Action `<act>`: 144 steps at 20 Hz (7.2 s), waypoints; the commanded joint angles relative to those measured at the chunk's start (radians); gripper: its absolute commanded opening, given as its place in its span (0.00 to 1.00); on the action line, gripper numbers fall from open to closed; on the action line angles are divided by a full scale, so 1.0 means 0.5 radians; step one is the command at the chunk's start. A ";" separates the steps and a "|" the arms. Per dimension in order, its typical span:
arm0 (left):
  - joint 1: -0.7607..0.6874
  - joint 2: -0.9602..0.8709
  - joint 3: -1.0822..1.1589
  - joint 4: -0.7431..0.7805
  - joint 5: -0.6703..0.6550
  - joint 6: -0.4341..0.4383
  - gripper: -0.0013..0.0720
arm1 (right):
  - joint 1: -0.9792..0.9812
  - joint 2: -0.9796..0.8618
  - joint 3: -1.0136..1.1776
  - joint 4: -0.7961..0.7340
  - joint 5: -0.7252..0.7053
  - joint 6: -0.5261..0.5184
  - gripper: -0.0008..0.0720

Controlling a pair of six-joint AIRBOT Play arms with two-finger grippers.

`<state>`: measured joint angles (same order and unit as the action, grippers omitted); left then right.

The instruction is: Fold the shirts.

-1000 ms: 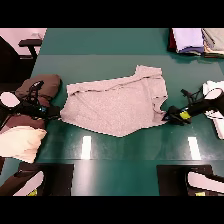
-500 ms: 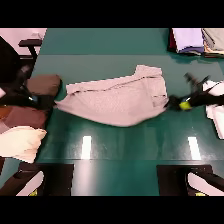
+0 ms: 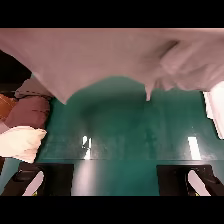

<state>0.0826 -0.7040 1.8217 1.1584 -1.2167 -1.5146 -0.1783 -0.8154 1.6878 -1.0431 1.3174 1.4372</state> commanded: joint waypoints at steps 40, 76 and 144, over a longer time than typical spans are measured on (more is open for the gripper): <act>0.033 -0.618 -2.556 -0.353 0.146 0.188 0.76 | -0.118 -0.826 -1.302 0.272 0.210 -0.282 0.54; -0.238 -0.600 -2.100 -0.404 0.195 0.218 0.05 | -0.127 -1.243 -1.382 0.214 -0.095 -0.297 0.03; -0.238 -1.190 -1.389 0.358 -0.203 0.039 0.68 | 0.114 -0.970 -0.948 -0.462 0.247 -0.067 0.54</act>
<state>-0.0368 -1.4033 1.1995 1.2465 -1.2968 -1.4807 -0.0887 -1.3705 1.2232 -1.2778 1.3655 1.4105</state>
